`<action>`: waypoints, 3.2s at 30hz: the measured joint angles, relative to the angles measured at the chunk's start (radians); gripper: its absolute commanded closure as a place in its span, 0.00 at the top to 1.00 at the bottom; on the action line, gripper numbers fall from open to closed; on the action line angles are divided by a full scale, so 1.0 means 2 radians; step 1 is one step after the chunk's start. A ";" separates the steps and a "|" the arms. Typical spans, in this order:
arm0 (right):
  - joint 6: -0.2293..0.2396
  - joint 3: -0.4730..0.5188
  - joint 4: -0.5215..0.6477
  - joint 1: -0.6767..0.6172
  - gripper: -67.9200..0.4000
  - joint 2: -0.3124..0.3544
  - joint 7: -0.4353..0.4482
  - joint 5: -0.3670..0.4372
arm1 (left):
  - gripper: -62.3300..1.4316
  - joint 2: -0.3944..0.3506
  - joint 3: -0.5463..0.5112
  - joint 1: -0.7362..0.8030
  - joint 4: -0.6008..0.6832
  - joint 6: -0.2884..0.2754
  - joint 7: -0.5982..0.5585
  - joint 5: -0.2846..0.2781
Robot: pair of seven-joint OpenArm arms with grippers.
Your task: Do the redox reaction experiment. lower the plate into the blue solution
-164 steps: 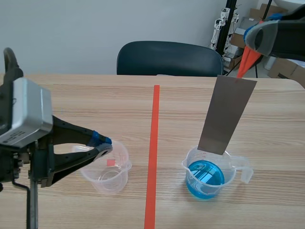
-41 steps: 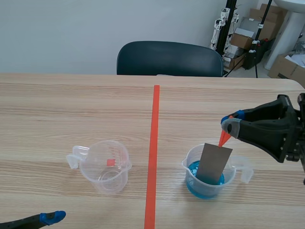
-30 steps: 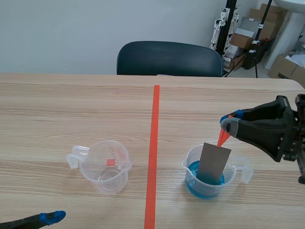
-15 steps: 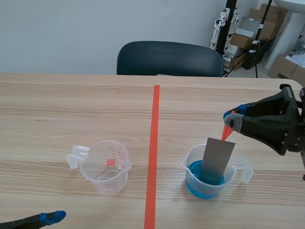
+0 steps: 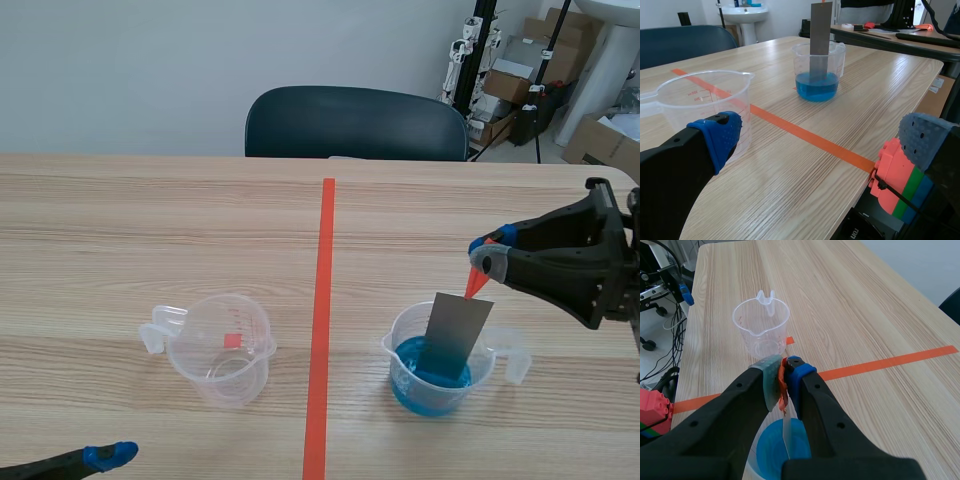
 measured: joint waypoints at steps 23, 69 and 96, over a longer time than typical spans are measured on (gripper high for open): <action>0.000 0.000 0.000 0.000 0.01 0.000 0.000 -0.002 | 1.00 0.000 0.000 0.000 0.000 0.000 0.000 0.000; 0.000 0.000 0.001 0.001 0.01 0.000 -0.030 0.006 | 1.00 0.000 0.000 0.000 0.000 0.000 0.000 0.000; 0.000 0.000 0.001 0.001 0.01 0.000 -0.027 0.004 | 1.00 0.000 0.000 0.000 0.000 0.000 0.000 0.000</action>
